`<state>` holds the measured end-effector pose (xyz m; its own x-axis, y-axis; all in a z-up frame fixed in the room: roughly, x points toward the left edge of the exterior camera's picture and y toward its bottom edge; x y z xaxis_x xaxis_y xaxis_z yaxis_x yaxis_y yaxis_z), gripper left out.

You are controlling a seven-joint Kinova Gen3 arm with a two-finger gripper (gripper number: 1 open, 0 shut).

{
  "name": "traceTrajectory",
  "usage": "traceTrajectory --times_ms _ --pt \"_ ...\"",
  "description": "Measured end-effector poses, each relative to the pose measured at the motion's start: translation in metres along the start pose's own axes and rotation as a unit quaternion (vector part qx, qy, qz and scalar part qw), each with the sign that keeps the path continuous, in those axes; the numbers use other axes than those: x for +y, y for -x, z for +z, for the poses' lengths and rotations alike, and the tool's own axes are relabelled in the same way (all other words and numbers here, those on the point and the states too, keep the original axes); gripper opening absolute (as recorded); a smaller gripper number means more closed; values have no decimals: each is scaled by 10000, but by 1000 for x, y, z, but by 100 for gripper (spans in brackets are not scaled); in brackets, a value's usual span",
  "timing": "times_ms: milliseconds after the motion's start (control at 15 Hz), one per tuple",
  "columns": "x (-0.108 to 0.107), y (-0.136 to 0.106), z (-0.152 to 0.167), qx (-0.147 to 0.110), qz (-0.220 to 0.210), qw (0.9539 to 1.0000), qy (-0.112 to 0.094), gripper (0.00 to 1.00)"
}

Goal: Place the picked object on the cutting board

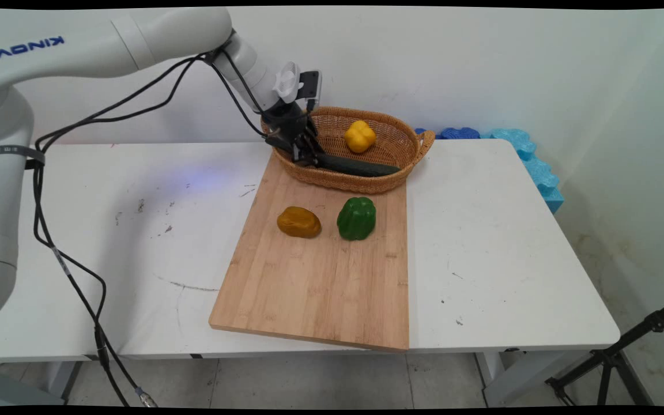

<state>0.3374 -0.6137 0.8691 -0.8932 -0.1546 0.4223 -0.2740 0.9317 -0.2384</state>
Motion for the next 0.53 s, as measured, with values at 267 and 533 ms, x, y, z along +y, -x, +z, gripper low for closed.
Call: traceTrajectory --times_ms 267,533 --pt "8 -2 -25 64 19 10000 -55 0" --pt "13 -2 -54 135 -52 9998 -162 0"
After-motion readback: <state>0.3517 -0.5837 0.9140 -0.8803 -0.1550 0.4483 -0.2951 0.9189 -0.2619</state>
